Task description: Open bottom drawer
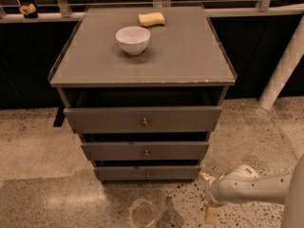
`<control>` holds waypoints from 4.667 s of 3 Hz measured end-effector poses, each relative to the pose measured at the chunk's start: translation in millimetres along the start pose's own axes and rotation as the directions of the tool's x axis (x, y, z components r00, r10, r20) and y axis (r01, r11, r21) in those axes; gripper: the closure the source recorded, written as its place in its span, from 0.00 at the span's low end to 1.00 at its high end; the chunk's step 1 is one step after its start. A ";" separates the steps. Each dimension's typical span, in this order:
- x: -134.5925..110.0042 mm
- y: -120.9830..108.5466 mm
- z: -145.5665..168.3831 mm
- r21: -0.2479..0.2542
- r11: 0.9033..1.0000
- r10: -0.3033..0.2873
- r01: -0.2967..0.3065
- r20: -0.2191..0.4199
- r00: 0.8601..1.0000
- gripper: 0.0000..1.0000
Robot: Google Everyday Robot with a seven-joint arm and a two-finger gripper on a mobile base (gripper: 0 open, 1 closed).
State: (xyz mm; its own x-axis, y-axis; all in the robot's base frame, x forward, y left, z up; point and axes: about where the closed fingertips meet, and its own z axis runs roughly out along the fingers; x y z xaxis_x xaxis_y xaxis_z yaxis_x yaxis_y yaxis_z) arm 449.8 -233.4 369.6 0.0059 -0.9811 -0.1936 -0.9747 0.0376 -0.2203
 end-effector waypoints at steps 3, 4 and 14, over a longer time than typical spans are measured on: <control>48.4 -9.0 90.0 -0.100 0.991 0.072 -0.083 -0.109 0.991 0.00; 50.3 -23.3 127.5 -0.087 0.994 0.061 -0.069 -0.091 0.994 0.00; 4.1 -133.7 234.3 0.120 0.972 -0.196 0.200 -0.041 0.980 0.00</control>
Offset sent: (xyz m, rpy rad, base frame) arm 0.0325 -0.0519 -0.1216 -0.1472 0.1719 -0.1368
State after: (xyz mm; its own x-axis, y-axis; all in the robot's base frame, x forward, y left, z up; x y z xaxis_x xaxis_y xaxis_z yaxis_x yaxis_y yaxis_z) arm 632.5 -197.9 174.3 0.1881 -0.9763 -0.1069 -0.9197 -0.1369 -0.3679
